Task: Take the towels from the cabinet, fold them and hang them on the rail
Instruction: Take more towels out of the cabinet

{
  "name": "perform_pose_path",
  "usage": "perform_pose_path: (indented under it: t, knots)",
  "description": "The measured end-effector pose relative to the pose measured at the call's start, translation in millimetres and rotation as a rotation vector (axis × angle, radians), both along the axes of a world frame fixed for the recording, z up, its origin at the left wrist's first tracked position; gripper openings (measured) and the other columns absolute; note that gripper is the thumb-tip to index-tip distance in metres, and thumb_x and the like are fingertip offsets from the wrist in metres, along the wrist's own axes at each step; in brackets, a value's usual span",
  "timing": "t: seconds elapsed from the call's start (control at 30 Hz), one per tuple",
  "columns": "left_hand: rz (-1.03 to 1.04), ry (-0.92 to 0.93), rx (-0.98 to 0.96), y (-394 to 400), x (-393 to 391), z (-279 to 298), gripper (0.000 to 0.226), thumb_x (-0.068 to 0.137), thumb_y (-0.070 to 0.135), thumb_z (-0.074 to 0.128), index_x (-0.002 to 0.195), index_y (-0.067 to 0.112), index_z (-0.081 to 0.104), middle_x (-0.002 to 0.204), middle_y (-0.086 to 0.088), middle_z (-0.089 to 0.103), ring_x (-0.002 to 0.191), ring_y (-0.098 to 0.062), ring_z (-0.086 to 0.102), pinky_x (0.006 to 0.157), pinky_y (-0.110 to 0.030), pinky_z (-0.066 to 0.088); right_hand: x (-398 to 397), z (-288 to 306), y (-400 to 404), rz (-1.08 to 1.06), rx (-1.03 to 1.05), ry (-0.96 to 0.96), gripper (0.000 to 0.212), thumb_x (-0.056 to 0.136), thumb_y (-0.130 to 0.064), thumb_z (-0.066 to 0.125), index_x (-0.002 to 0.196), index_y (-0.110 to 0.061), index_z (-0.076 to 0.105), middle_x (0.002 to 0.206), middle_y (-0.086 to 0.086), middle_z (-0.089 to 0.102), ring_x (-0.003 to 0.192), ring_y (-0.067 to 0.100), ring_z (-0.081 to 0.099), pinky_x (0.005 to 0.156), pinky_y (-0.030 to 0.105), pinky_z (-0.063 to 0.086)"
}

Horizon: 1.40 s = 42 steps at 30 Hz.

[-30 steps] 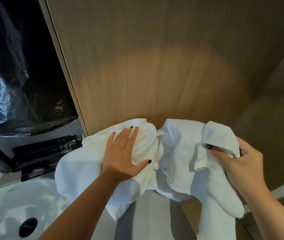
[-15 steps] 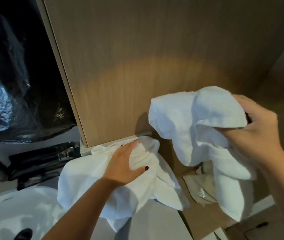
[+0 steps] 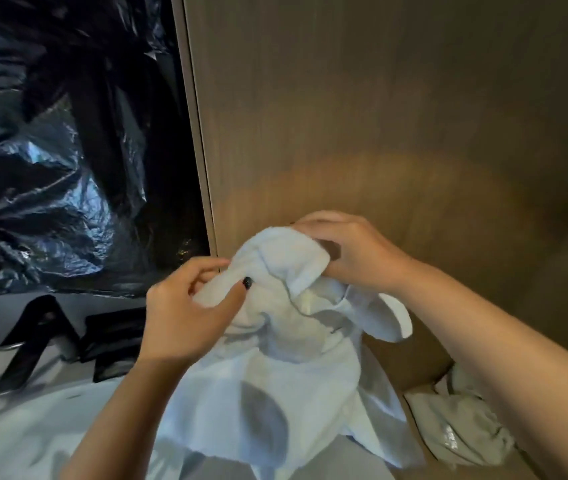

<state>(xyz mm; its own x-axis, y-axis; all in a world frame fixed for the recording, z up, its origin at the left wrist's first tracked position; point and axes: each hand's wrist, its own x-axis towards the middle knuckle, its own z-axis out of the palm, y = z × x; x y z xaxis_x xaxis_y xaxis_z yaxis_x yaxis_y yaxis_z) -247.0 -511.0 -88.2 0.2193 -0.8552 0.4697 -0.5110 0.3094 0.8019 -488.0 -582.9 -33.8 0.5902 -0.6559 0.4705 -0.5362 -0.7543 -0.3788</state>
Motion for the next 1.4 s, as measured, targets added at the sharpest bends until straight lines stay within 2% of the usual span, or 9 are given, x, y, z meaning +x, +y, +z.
perform_pose_path:
  t: [0.07,0.13,0.3,0.43,0.7,0.8,1.07,1.2,1.4]
  knots:
    - [0.084,-0.227,0.099,-1,7,-16,0.030,0.079,0.041,0.069,0.108,0.034,0.066,0.092,0.015,0.066,0.090,-0.014,0.063,0.078,-0.033,0.053,0,-39,-5,-0.077,0.010,0.060,0.047,0.090,-0.010,0.067,0.134,-0.024,0.060,0.130,-0.002,0.059,0.121,0.018,0.053,0.097,0.044,0.048]
    - [0.037,-0.307,0.026,0,6,-35,0.044,0.081,0.039,0.052,0.122,0.026,0.062,0.113,0.007,0.063,0.106,-0.017,0.058,0.092,-0.035,0.048,1,-73,3,-0.076,0.059,0.053,0.055,0.084,-0.007,0.060,0.138,-0.019,0.056,0.135,0.000,0.056,0.125,0.016,0.050,0.102,0.043,0.044]
    - [-0.130,-0.539,-0.201,-18,-15,-74,0.057,0.096,0.032,0.037,0.150,0.013,0.036,0.151,-0.007,0.043,0.139,-0.021,0.041,0.116,-0.037,0.031,7,-131,20,-0.116,0.157,-0.069,0.069,0.085,-0.035,0.053,0.150,-0.023,0.035,0.155,-0.004,0.034,0.144,0.014,0.028,0.116,0.045,0.027]
    - [-0.197,-0.511,-0.214,-27,-20,-122,0.060,0.098,0.034,0.035,0.153,0.011,0.025,0.156,-0.008,0.034,0.145,-0.023,0.034,0.117,-0.042,0.030,7,-176,25,-0.224,0.056,0.082,0.072,0.092,-0.053,0.042,0.155,-0.028,0.020,0.162,-0.006,0.018,0.152,0.018,0.008,0.118,0.057,0.015]
    - [-0.082,-0.560,-0.210,-32,-33,-181,0.055,0.103,0.039,0.021,0.148,0.010,0.032,0.149,-0.011,0.039,0.141,-0.027,0.034,0.121,-0.031,0.014,7,-216,18,-0.248,-0.033,0.126,0.068,0.097,-0.055,0.027,0.155,-0.022,0.015,0.163,0.005,0.019,0.152,0.029,0.009,0.117,0.061,0.016]
    - [-0.061,-0.573,-0.199,-31,-35,-195,0.055,0.104,0.040,0.018,0.145,0.007,0.035,0.144,-0.019,0.046,0.136,-0.031,0.037,0.120,-0.031,0.014,5,-222,14,-0.235,-0.060,0.159,0.070,0.094,-0.050,0.037,0.155,-0.021,0.016,0.163,0.007,0.018,0.151,0.032,0.009,0.115,0.063,0.017]
    - [-0.124,-0.544,-0.133,-21,-32,-178,0.056,0.103,0.037,0.025,0.150,0.007,0.030,0.154,-0.011,0.033,0.144,-0.028,0.031,0.121,-0.034,0.016,6,-211,22,-0.259,0.011,0.179,0.070,0.094,-0.045,0.040,0.155,-0.020,0.018,0.164,0.003,0.015,0.152,0.025,0.005,0.118,0.059,0.015]
    - [-0.197,-0.470,-0.081,-8,-27,-152,0.058,0.105,0.038,0.023,0.149,0.002,0.036,0.155,-0.014,0.036,0.146,-0.027,0.030,0.120,-0.043,0.024,2,-193,29,-0.248,0.099,0.206,0.072,0.096,-0.051,0.035,0.157,-0.021,0.012,0.165,-0.004,0.007,0.152,0.015,-0.006,0.122,0.049,0.004]
    - [-0.126,-0.440,-0.011,13,-34,-124,0.061,0.103,0.043,0.025,0.155,0.012,0.016,0.160,-0.001,0.019,0.150,-0.015,0.018,0.120,-0.017,0.009,-14,-176,55,-0.276,0.126,0.223,0.070,0.098,-0.048,0.027,0.158,-0.017,0.008,0.165,-0.006,-0.001,0.151,0.010,-0.012,0.123,0.037,-0.001]
